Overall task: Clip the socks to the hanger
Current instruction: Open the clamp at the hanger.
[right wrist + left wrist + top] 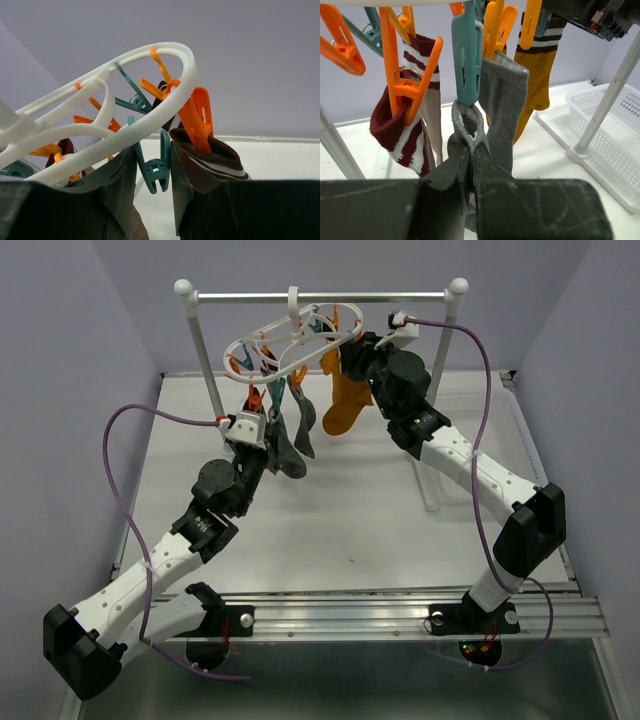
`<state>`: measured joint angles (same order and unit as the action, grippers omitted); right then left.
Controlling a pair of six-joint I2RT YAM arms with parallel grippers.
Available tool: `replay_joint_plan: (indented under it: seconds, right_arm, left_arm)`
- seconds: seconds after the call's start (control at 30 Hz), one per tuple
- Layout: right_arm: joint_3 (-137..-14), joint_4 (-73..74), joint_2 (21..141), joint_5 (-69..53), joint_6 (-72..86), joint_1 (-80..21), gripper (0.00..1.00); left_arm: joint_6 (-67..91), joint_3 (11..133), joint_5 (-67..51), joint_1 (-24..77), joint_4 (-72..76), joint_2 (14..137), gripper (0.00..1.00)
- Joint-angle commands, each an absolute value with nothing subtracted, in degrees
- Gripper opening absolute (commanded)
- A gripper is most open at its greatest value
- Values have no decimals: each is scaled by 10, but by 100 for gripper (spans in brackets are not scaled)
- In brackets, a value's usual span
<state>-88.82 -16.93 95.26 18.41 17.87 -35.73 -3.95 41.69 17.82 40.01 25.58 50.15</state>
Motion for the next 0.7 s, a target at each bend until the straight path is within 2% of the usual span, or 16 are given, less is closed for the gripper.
replay_joint_plan:
  seconds: [0.0,0.13,0.67]
  right_arm:
    - [-928,-178,940,192,170,-362,36]
    - [-934,-178,947,199,165,-362,43]
    - [-938,-185,959,198,148,-362,47]
  left_arm:
    - [-27,414,206,398,282,505,0]
    - [-21,416,221,398,286,512,0]
    - [-29,411,233,398,292,506,0]
